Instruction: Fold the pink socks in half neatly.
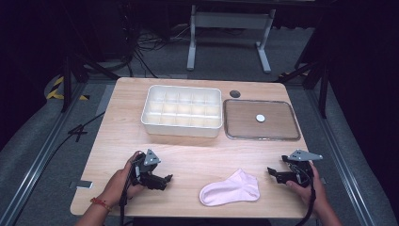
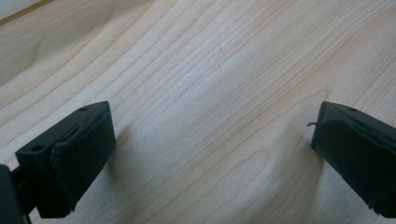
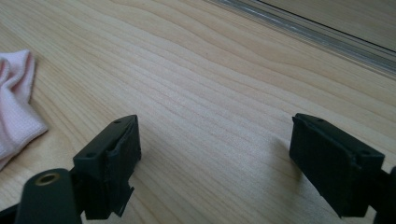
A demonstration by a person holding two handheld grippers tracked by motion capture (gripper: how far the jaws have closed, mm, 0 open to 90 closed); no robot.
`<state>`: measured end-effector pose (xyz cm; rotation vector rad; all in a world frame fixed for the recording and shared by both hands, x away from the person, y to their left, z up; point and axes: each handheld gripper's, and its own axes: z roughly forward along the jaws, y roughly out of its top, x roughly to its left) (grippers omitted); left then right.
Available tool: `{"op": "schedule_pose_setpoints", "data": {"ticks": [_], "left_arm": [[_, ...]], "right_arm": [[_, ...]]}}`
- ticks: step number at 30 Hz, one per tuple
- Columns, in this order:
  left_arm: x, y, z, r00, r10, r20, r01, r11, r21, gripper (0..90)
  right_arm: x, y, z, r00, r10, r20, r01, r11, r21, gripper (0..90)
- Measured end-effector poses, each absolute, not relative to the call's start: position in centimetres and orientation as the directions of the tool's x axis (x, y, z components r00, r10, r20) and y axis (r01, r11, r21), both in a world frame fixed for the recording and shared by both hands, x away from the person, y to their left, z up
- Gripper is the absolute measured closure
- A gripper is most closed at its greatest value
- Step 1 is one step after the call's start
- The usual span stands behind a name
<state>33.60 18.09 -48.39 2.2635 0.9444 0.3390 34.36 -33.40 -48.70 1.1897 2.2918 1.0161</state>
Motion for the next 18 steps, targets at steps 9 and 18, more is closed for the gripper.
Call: {"op": "schedule_pose_setpoints", "data": {"ticks": [9, 18], "left_arm": [[33.58, 18.54, -48.39, 0.724, 0.69, -0.01, 0.524, -0.54, 0.659, 0.2], [33.72, 18.79, -48.38, 0.747, 0.665, -0.007, 0.504, -0.559, 0.658, 0.0]], "right_arm": [[34.33, -33.41, -48.71, -0.577, 0.816, 0.005, 0.552, 0.386, 0.739, 16.5], [34.17, -33.69, -48.66, -0.588, 0.808, 0.014, 0.552, 0.389, 0.738, 17.7]]}}
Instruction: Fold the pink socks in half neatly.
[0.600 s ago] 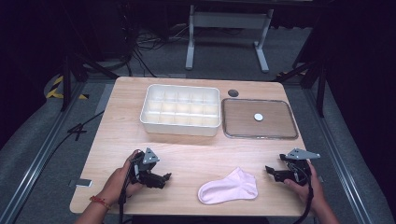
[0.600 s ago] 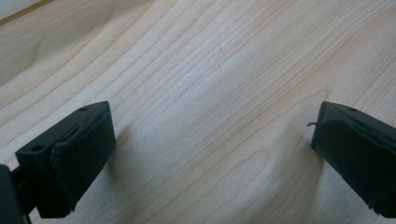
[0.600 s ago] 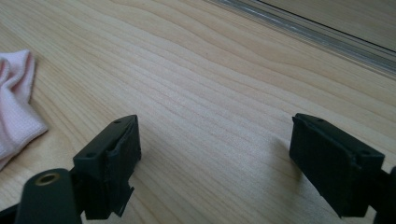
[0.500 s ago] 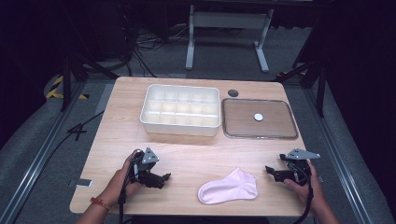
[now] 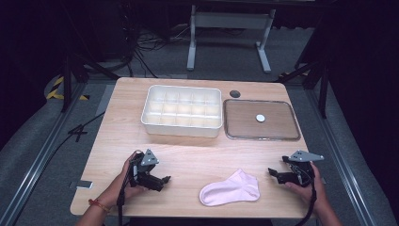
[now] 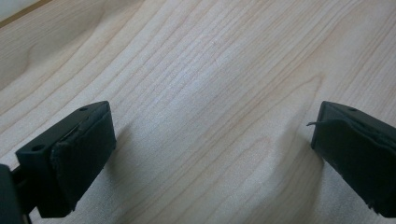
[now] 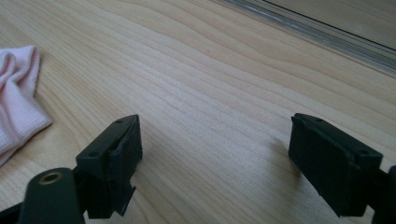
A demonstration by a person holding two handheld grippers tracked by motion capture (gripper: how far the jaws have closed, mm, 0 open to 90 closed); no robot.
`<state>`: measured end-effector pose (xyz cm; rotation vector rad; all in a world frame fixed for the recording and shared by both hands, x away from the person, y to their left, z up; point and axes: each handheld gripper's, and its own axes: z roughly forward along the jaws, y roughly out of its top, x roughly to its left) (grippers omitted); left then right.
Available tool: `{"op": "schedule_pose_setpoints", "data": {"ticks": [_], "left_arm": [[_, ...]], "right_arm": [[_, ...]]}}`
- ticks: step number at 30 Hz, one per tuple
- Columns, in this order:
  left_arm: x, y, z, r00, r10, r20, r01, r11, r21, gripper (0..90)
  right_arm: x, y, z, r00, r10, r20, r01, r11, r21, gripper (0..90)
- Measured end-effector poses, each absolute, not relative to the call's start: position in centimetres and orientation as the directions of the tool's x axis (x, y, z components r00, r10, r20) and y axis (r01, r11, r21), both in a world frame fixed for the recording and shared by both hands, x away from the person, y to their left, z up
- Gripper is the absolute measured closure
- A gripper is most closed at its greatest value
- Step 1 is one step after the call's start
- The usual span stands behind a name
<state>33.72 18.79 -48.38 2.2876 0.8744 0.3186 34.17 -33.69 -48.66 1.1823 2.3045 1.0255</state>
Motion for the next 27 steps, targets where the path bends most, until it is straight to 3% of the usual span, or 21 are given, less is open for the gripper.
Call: {"op": "schedule_pose_setpoints", "data": {"ticks": [13, 27], "left_arm": [[34.0, 19.2, -48.4, 0.787, 0.617, -0.012, 0.469, -0.585, 0.662, 0.3], [34.0, 19.2, -48.4, 0.786, 0.619, -0.009, 0.468, -0.585, 0.663, 0.4]], "right_arm": [[34.1, -33.4, -48.5, -0.62, 0.785, 0.01, 0.525, 0.405, 0.749, 25.0], [31.6, -29.9, -45.4, -0.734, 0.679, -0.025, 0.366, 0.425, 0.828, 41.3]]}}
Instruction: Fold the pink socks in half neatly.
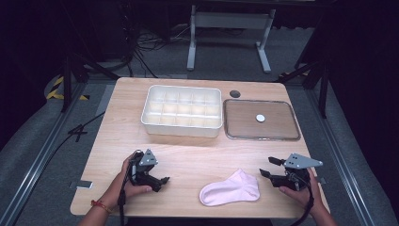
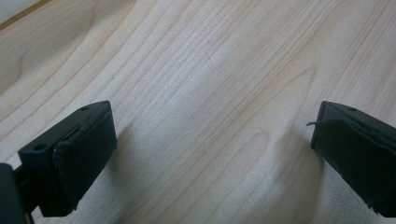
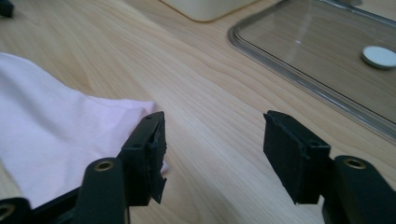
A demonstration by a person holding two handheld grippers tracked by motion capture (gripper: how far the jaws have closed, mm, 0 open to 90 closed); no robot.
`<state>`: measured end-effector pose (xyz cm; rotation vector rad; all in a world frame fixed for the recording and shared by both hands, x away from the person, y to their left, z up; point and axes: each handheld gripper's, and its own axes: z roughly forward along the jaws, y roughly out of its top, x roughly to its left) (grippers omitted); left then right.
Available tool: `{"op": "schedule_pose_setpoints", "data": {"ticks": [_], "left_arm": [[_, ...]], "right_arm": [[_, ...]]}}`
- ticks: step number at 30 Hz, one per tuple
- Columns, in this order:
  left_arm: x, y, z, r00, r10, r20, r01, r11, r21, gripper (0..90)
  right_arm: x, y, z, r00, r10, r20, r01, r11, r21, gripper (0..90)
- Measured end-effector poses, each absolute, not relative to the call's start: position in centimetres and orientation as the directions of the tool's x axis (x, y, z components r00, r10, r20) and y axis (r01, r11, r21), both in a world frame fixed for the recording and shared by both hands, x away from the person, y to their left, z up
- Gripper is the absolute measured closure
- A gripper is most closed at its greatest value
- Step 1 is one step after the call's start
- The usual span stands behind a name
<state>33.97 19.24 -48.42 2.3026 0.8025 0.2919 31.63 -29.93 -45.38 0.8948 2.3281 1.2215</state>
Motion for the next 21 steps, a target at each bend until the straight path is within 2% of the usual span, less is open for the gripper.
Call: {"op": "schedule_pose_setpoints", "data": {"ticks": [6, 9, 16, 21], "left_arm": [[34.0, 19.3, -48.4, 0.789, 0.615, -0.006, 0.464, -0.589, 0.662, 0.5], [34.0, 19.3, -48.4, 0.789, 0.615, -0.006, 0.464, -0.589, 0.662, 0.4], [34.0, 19.3, -48.4, 0.789, 0.614, -0.009, 0.464, -0.587, 0.664, 0.5], [34.0, 19.3, -48.4, 0.788, 0.615, -0.01, 0.466, -0.587, 0.661, 0.5]], "right_arm": [[30.9, -27.7, -45.0, -0.794, 0.608, 0.005, 0.347, 0.447, 0.824, 46.0], [30.5, -26.4, -44.9, -0.823, 0.567, 0.005, 0.321, 0.458, 0.829, 51.1], [29.1, -22.3, -45.3, -0.91, 0.414, -0.009, 0.241, 0.547, 0.802, 76.1], [28.6, -20.0, -46.4, -0.938, 0.347, -0.009, 0.218, 0.608, 0.764, 82.6]]}}
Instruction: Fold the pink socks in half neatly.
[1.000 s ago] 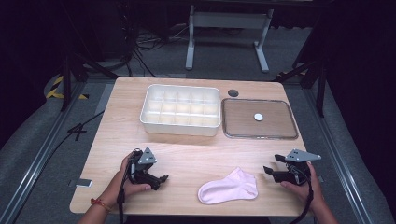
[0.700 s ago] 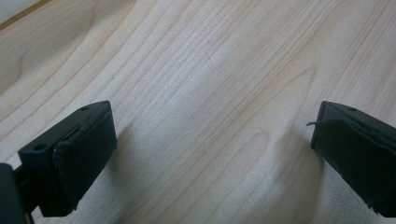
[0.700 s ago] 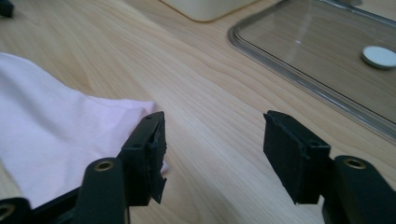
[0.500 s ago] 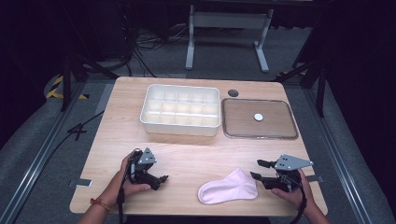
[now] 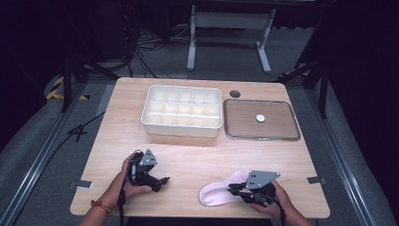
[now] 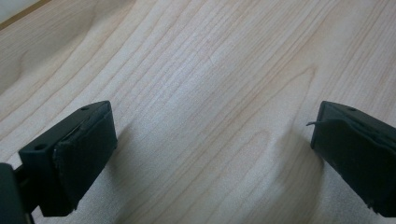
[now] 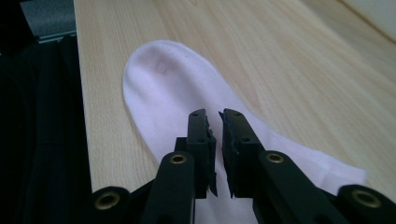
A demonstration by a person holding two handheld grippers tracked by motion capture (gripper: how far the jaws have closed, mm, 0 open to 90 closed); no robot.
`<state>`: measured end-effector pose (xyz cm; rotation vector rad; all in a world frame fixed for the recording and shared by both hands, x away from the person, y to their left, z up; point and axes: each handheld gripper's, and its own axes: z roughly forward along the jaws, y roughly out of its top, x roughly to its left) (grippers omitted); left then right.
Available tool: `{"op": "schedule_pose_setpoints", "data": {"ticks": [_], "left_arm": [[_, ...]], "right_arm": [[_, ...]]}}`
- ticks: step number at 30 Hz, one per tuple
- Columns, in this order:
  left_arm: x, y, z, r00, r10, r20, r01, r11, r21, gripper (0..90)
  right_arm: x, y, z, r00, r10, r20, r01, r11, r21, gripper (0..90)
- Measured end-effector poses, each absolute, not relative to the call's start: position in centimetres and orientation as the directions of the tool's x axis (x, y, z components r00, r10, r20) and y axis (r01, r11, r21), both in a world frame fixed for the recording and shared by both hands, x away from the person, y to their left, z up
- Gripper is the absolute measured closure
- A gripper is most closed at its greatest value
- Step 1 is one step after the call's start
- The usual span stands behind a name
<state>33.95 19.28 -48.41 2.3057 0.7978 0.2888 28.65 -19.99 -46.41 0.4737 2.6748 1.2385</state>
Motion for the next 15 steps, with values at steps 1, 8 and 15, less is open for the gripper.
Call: {"op": "schedule_pose_setpoints", "data": {"ticks": [1, 8, 15], "left_arm": [[34.0, 19.3, -48.4, 0.789, 0.614, -0.008, 0.464, -0.588, 0.663, 0.5], [34.0, 19.3, -48.4, 0.789, 0.614, -0.009, 0.465, -0.587, 0.662, 0.5], [33.7, 19.2, -48.2, 0.788, 0.616, -0.015, 0.47, -0.585, 0.661, 3.4]], "right_arm": [[28.7, -19.7, -46.7, -0.939, 0.343, -0.008, 0.219, 0.617, 0.756, 82.7], [28.9, -18.4, -47.7, -0.94, 0.34, -0.015, 0.219, 0.639, 0.738, 83.7], [29.1, -17.6, -47.8, -0.929, 0.37, -0.016, 0.237, 0.628, 0.741, 85.7]]}}
